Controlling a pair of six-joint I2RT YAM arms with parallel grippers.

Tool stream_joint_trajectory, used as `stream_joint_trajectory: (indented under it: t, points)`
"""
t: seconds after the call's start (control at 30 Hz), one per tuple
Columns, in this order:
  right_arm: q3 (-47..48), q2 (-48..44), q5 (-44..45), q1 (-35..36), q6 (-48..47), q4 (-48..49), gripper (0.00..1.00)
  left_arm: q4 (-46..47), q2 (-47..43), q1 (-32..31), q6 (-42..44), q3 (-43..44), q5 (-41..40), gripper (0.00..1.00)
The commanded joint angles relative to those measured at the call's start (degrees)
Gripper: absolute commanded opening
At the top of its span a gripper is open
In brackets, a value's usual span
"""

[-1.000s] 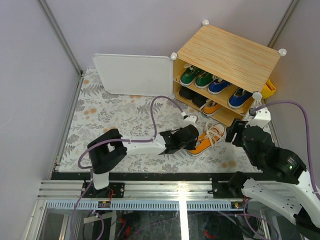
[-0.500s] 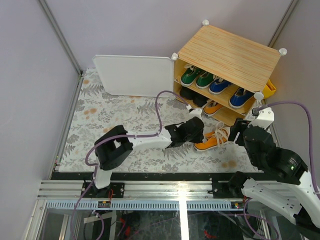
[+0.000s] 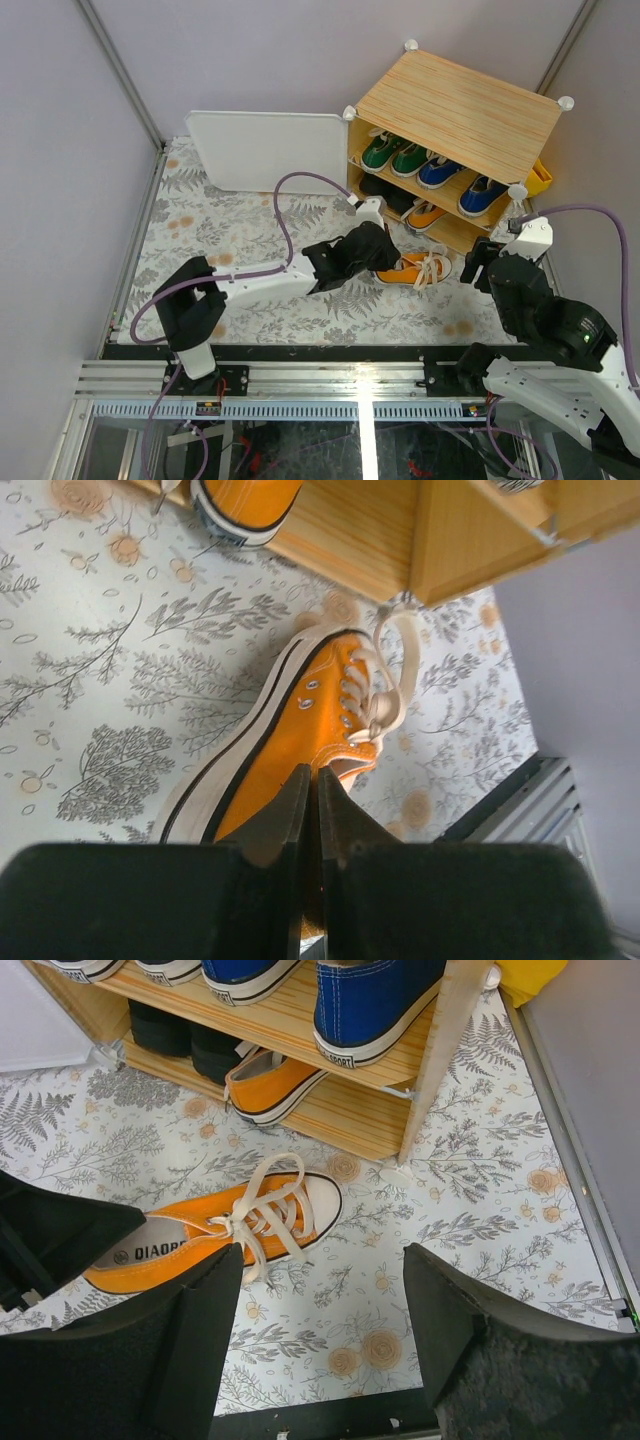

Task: Place and organize the shoes in the shoe cabinet

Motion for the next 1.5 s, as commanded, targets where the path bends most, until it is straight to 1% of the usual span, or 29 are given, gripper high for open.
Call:
stream_joint_trajectory:
  t: [0.0,0.17,0.23,0.33,0.43,0.53,0.57,0.63,0.7,0.73,0.77,0.9,0.93,1.1,1.27,1.47]
  points:
    - [0.0,0.9,2.0,-0.3,0.0,2.5,0.72,9.0,-1.6,1.1,-2.2,0.8,0.4,0.0]
    - [-0.2,0.8,2.4,-0.3,0.2,2.5,0.72,11.1,0.6,2.8,-5.4,2.5,3.2,0.0]
    - [-0.2,0.8,2.2,-0.3,0.3,2.3,0.72,10.1,1.5,3.3,-6.3,3.6,3.3,0.0]
    - [-0.5,1.3,1.6,-0.3,0.5,2.1,0.72,7.8,2.0,3.4,-7.0,2.8,3.3,0.0]
    - [-1.8,1.9,0.4,-0.3,0.8,2.5,0.72,7.0,1.4,3.4,-8.0,-2.1,5.1,0.0]
    - [-3.2,2.4,-0.9,-0.3,0.7,4.0,0.72,7.9,0.9,3.2,-9.2,-10.1,6.6,0.0]
    - [-3.6,2.5,-1.2,-0.3,0.7,4.6,0.73,8.0,0.7,3.1,-9.4,-12.0,6.8,0.03]
    - [-4.2,3.0,-2.0,-0.3,0.7,6.0,0.73,8.0,-0.3,3.1,-8.9,-14.5,6.4,0.2]
    - [-4.6,3.7,-2.9,-0.3,0.6,6.7,0.74,7.4,-1.6,3.1,-8.0,-15.8,5.5,0.31]
    - [-4.7,4.0,-3.4,-0.3,0.5,6.9,0.74,6.5,-2.3,3.1,-7.5,-15.9,4.8,0.38]
    - [-4.7,4.4,-3.9,-0.3,0.5,7.2,0.74,5.8,-3.1,3.1,-7.1,-16.0,4.3,0.44]
    - [-5.2,5.0,-4.9,-0.3,0.5,7.2,0.75,2.4,-6.2,2.9,-6.6,-16.1,3.7,0.62]
    - [-5.2,5.0,-5.0,-0.3,0.6,7.3,0.75,1.6,-7.0,2.6,-6.7,-16.3,3.6,0.65]
    - [-6.0,3.8,-4.8,-0.3,0.9,7.3,0.75,-1.5,-8.6,1.3,-8.9,-17.6,5.3,0.68]
    - [-6.5,2.7,-4.7,-0.3,1.3,6.7,0.75,-3.0,-8.2,0.2,-11.6,-19.6,6.1,0.67]
    - [-7.3,1.4,-4.6,-0.3,2.0,6.2,0.75,-4.2,-7.9,-0.3,-12.7,-19.8,6.0,0.66]
